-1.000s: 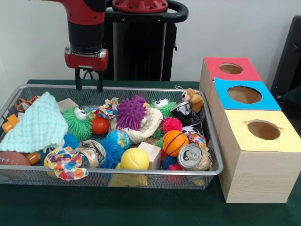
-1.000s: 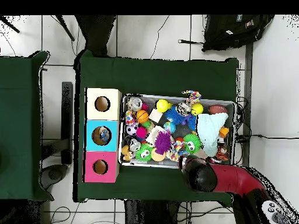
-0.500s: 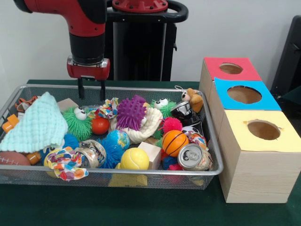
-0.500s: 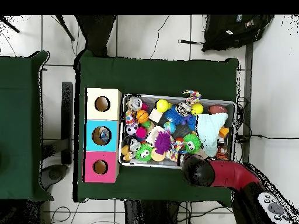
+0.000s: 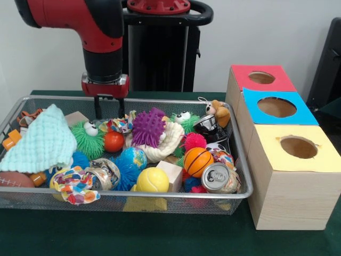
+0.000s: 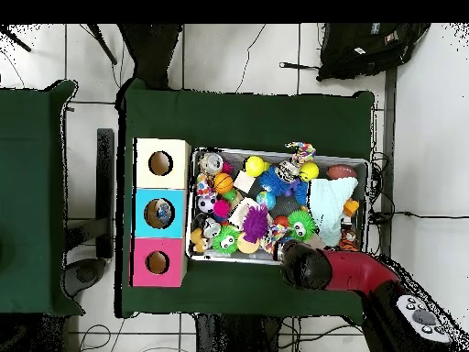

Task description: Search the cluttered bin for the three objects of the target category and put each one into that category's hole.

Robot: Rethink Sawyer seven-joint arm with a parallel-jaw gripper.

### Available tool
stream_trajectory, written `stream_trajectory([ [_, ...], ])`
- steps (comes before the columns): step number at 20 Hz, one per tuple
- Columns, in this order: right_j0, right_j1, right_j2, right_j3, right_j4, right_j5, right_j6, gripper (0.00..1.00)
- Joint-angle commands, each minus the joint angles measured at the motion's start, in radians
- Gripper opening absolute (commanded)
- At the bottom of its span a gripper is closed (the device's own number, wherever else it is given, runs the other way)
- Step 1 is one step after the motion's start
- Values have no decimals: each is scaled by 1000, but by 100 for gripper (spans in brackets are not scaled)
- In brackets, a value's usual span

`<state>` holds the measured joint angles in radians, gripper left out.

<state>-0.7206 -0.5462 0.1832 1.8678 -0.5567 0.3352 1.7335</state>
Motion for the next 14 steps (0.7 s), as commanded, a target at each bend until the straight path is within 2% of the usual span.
stream_trajectory([
  [1,20,73,42,-106,-44,-108,54,100],
  [8,56,95,-13,-108,-44,-160,90,100],
  [14,83,80,-47,-106,-30,-188,104,100],
])
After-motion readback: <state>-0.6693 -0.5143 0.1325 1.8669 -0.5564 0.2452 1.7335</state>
